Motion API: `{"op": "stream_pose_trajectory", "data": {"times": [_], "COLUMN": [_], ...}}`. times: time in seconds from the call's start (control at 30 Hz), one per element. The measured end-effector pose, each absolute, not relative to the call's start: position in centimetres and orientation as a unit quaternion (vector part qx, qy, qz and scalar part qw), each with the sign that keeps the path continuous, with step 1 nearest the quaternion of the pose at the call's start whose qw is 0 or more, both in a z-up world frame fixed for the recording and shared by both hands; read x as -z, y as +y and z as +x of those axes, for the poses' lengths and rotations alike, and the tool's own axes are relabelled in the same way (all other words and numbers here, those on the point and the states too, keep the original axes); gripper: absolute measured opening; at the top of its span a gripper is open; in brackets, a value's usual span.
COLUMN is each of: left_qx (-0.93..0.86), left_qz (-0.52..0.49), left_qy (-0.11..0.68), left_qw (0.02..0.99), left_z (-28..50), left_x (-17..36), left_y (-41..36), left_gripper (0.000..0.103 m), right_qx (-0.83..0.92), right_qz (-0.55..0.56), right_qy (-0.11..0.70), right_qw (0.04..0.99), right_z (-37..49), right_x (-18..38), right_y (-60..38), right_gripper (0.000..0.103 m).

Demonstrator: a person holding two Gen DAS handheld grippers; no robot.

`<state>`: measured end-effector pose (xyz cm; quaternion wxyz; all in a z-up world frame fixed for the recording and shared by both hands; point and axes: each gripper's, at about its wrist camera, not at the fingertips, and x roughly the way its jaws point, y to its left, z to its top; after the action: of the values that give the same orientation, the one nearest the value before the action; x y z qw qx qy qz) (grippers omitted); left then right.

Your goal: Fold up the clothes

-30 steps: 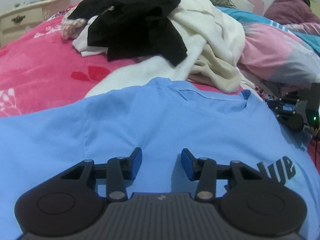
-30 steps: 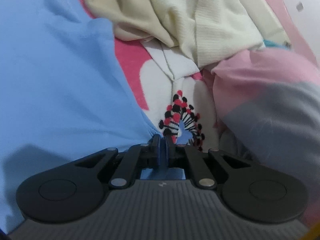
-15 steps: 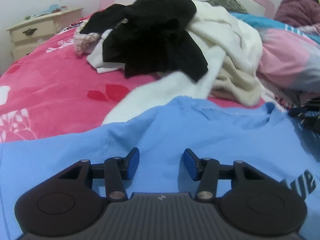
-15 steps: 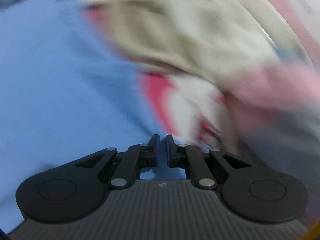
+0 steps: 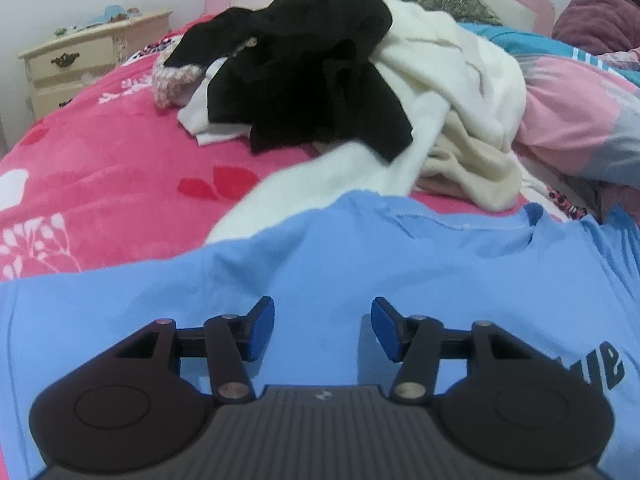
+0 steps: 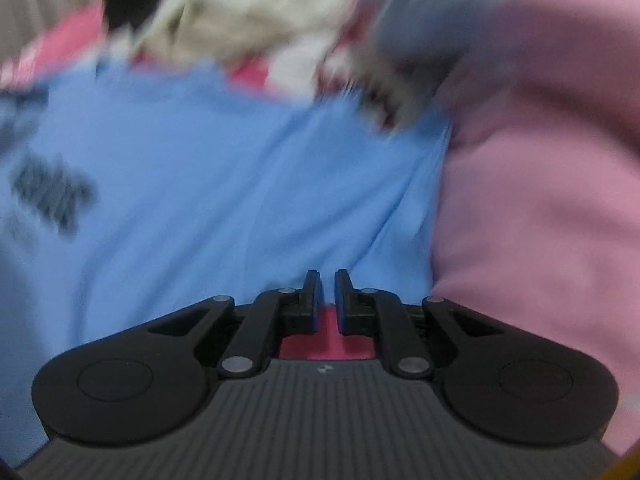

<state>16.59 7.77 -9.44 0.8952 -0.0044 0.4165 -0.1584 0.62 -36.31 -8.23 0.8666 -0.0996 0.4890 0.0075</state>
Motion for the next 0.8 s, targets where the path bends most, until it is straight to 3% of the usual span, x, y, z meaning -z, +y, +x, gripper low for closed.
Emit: {"op": "stream_pose_trajectory", "data": {"times": [0.1, 0.13, 0.17, 0.43, 0.5, 0.6, 0.8], "left_qx": [0.148, 0.144, 0.142, 0.149, 0.172, 0.213, 0.251], "left_qz": [0.0, 0.002, 0.003, 0.008, 0.027, 0.042, 0.034], "left_qy": [0.413, 0.412, 0.409, 0.406, 0.411, 0.437, 0.512], "left_qw": [0.899, 0.9, 0.902, 0.901, 0.895, 0.873, 0.821], "left_z": [16.3, 16.2, 16.2, 12.7, 10.6, 7.1, -0.6], "left_x": [9.3, 9.2, 9.0, 5.9, 5.0, 4.0, 4.8], "left_y": [8.0, 8.2, 8.5, 10.5, 10.4, 10.6, 11.0], "left_gripper": [0.055, 0.055, 0.055, 0.055, 0.055, 0.056, 0.057], "right_qx": [0.02, 0.05, 0.074, -0.008, -0.025, -0.026, -0.003], "right_qz": [-0.099, -0.111, -0.137, -0.121, -0.072, 0.07, 0.236], "right_qy": [0.491, 0.494, 0.495, 0.463, 0.467, 0.483, 0.485], "right_qw": [0.865, 0.861, 0.855, 0.878, 0.881, 0.872, 0.842], "right_z": [1.1, 1.1, 0.9, -3.4, -4.8, -7.5, -9.1], "right_x": [8.2, 7.7, 7.1, 0.0, -1.1, -1.1, 3.3], "right_y": [-37.7, -37.9, -37.8, -33.4, -33.5, -36.3, -38.2], "right_gripper": [0.011, 0.002, 0.0, 0.006, 0.009, 0.029, 0.03]}}
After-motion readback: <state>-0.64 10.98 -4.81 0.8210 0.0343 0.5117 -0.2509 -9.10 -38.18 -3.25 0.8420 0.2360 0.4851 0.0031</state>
